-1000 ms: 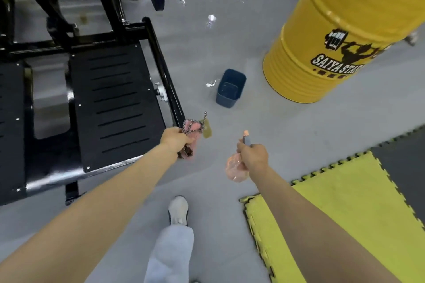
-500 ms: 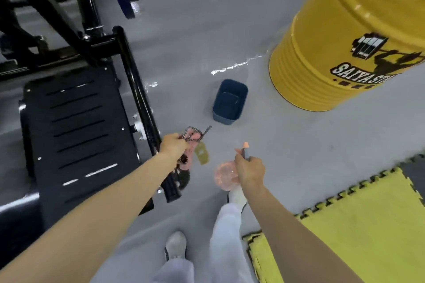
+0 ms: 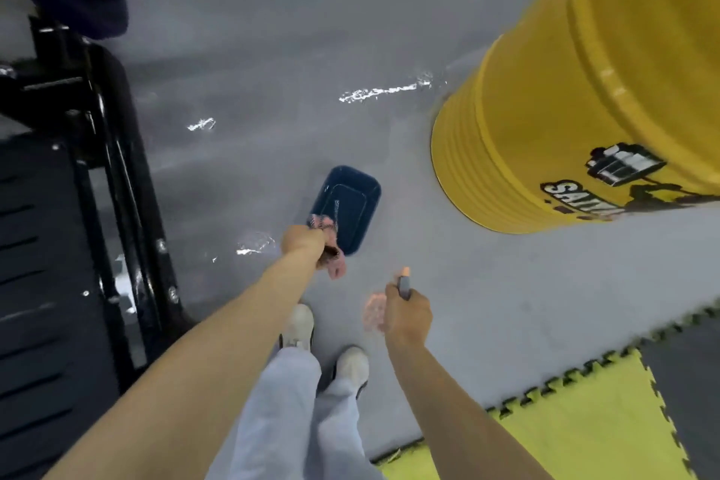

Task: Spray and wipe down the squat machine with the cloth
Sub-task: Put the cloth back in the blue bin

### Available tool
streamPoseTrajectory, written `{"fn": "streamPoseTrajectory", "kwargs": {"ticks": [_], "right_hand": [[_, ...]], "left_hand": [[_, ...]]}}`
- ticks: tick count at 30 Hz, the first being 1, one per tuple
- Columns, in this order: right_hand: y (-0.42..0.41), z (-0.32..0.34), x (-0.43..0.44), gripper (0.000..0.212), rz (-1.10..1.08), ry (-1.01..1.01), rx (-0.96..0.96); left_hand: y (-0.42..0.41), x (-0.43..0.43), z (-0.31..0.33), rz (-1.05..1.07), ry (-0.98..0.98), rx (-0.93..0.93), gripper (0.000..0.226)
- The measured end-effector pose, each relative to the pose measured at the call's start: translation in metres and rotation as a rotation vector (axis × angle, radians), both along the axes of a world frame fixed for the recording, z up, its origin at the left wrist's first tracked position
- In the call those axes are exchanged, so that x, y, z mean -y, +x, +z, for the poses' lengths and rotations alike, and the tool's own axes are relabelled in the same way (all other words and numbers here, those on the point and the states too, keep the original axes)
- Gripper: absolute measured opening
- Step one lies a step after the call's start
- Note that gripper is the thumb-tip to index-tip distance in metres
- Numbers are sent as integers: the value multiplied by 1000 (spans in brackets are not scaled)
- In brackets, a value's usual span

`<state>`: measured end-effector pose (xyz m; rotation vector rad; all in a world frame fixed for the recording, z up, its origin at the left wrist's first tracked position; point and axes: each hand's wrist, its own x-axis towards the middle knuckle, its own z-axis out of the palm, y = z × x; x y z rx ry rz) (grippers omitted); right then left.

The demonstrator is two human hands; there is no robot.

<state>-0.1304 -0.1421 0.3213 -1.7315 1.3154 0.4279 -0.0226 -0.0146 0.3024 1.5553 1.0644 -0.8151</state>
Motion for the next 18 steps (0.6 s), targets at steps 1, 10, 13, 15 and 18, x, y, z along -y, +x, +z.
{"fn": "streamPoseTrajectory", "kwargs": {"ticks": [1, 10, 13, 15, 18], "right_hand": [[13, -6, 4, 30, 3, 12, 0], [106, -50, 14, 29, 134, 202, -56], [132, -70, 9, 25, 134, 246, -72], [142, -82, 9, 23, 137, 253, -71], [160, -109, 7, 25, 139, 294, -69]], "left_hand": [[14, 7, -9, 21, -5, 23, 9], [65, 32, -57, -12, -479, -80, 40], [55, 15, -70, -183, -372, -143, 41], [48, 2, -81, -188, -293, -182, 32], [42, -15, -106, -55, -227, -248, 15]]}}
